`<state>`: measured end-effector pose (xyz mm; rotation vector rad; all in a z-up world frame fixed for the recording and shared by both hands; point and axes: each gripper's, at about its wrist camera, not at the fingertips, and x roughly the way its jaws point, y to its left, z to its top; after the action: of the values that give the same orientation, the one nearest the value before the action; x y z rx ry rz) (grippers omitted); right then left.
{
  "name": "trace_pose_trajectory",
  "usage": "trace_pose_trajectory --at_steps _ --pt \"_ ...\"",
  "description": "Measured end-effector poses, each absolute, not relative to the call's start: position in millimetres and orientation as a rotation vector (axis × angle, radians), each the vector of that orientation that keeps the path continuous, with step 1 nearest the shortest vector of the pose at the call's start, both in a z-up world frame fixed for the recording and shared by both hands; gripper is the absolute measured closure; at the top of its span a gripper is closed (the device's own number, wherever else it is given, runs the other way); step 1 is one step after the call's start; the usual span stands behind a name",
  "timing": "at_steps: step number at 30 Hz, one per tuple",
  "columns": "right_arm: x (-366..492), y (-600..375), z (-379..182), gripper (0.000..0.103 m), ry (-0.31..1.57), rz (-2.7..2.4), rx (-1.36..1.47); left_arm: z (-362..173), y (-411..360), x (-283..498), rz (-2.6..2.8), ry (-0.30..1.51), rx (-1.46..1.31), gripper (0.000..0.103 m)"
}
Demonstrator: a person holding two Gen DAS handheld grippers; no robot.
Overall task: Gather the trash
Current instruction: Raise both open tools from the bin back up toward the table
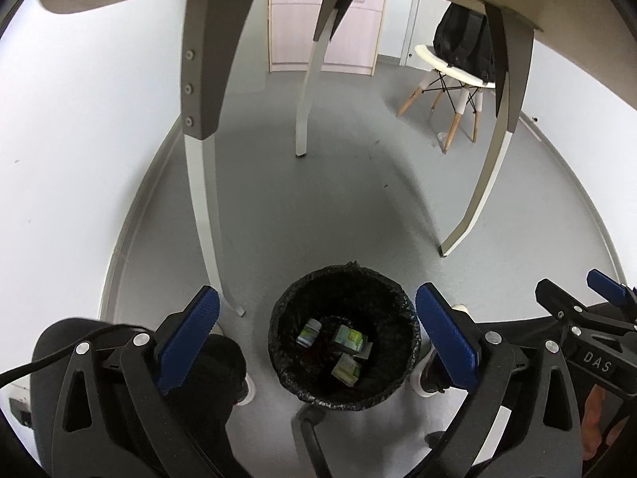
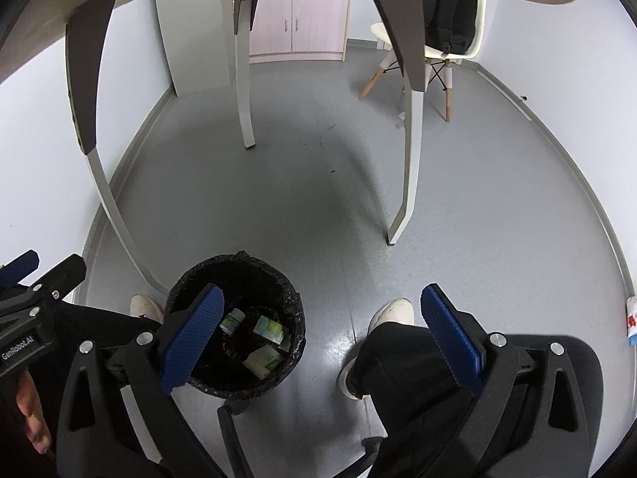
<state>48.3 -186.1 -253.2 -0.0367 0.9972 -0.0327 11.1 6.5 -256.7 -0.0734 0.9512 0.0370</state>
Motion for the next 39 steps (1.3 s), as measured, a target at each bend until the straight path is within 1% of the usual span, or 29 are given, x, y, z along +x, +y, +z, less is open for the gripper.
trace_pose_trajectory --at_steps 4,13,20,31,39 --pt "35 -192 -242 0.008 0.991 -0.042 -0.013 -248 7 -2 0.036 0.946 -0.070 0.006" --pt "-4 -196 -198 0.008 0.904 -0.059 -0.036 -216 13 -33 0.060 0.915 -0.072 0.006" --pt "-30 -184 -153 0.008 0.838 -0.023 -0.058 -189 14 -53 0.060 0.895 -0.065 0.006" --pt "-67 -179 -85 0.008 0.724 0.003 -0.084 -127 10 -79 0.022 0.832 -0.077 0.006" --pt "-72 -180 -46 0.008 0.667 0.016 -0.073 -81 0 -86 0.004 0.754 -0.040 0.006"
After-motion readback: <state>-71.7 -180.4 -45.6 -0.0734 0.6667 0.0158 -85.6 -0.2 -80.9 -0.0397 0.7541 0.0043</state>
